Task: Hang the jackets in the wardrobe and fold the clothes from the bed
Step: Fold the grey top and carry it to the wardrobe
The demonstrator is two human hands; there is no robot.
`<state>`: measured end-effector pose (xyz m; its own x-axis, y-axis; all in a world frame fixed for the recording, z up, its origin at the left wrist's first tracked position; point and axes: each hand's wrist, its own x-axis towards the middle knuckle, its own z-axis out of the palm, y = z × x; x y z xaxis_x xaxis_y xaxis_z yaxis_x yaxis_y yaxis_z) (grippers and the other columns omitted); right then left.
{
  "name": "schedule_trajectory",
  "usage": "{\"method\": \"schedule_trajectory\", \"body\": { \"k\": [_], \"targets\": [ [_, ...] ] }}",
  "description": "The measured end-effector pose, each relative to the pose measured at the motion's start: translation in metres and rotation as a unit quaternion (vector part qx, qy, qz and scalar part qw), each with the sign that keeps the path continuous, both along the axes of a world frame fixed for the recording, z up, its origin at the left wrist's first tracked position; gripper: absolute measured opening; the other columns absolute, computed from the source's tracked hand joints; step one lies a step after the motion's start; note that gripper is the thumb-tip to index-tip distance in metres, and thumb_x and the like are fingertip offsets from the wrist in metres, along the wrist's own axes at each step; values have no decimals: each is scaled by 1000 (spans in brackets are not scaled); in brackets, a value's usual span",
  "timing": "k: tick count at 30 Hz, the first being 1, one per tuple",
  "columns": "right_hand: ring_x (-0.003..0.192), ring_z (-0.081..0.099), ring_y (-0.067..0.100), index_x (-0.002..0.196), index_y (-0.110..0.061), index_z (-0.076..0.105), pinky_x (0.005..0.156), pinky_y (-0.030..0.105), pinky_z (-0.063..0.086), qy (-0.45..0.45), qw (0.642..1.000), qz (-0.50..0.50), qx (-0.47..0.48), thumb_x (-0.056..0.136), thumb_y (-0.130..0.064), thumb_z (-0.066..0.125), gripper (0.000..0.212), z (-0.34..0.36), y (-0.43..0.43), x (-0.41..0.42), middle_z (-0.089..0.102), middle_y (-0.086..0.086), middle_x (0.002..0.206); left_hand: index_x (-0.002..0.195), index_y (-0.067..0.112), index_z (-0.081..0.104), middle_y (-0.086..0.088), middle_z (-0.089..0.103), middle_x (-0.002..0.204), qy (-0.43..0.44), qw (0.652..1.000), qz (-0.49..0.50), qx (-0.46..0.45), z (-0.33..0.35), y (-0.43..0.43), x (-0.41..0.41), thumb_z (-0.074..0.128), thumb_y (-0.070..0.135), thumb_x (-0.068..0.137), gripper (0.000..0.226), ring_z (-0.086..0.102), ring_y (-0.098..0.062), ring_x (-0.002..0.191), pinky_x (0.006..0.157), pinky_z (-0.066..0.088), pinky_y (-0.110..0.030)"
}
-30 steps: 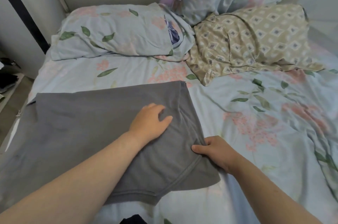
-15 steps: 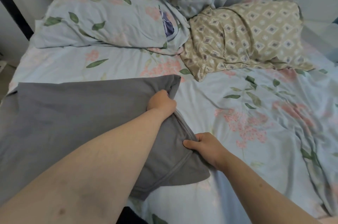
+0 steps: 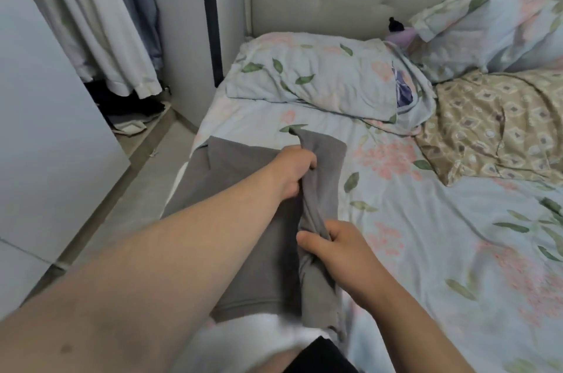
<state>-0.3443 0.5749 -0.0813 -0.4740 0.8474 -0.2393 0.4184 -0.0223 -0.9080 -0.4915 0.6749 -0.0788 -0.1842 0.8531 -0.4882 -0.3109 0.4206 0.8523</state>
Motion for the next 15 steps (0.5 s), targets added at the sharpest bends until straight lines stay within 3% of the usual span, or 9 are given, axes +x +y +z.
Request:
{"method": "schedule_trajectory", "body": {
  "k": [4,8,11,13,15],
  "targets": [
    [54,39,13,58,-18,37,55,30,29,-3,999,45,-12,84,-29,64,39,1,-5,-74,38,0,58,90,9,65,-13,67,93,0,999,40,36,8,-17,-70,30,-17,76,47,64,-29,83,74,58,-36],
    [61,36,15,70,-14,38,58,30,29,-11,997,55,-56,82,-31,63,33,-10,-14,-140,35,7,68,94,11,65,-8,68,89,26,997,69,34,-4,-37,-134,27,-19,74,52,64,-25,81,61,55,-25],
    [51,35,12,59,-18,34,43,24,27,-36,997,29,-64,80,-28,65,38,-28,-21,-176,36,0,57,117,9,63,-13,68,107,37,996,79,34,-20,-49,-169,25,-21,76,63,65,-28,96,77,57,-34],
    [54,40,16,56,-19,39,43,23,29,-41,996,14,-84,79,-24,65,35,-43,-27,-195,41,-2,55,133,9,55,-15,64,124,35,996,82,31,-33,-55,-183,24,-22,79,70,62,-30,112,95,52,-42],
    [56,44,18,53,-17,41,50,25,35,-45,995,20,-84,79,-22,63,34,-57,-33,-210,45,-3,53,137,9,53,-14,64,125,32,995,91,29,-43,-61,-191,24,-23,81,70,63,-28,112,92,54,-40]
  ]
}}
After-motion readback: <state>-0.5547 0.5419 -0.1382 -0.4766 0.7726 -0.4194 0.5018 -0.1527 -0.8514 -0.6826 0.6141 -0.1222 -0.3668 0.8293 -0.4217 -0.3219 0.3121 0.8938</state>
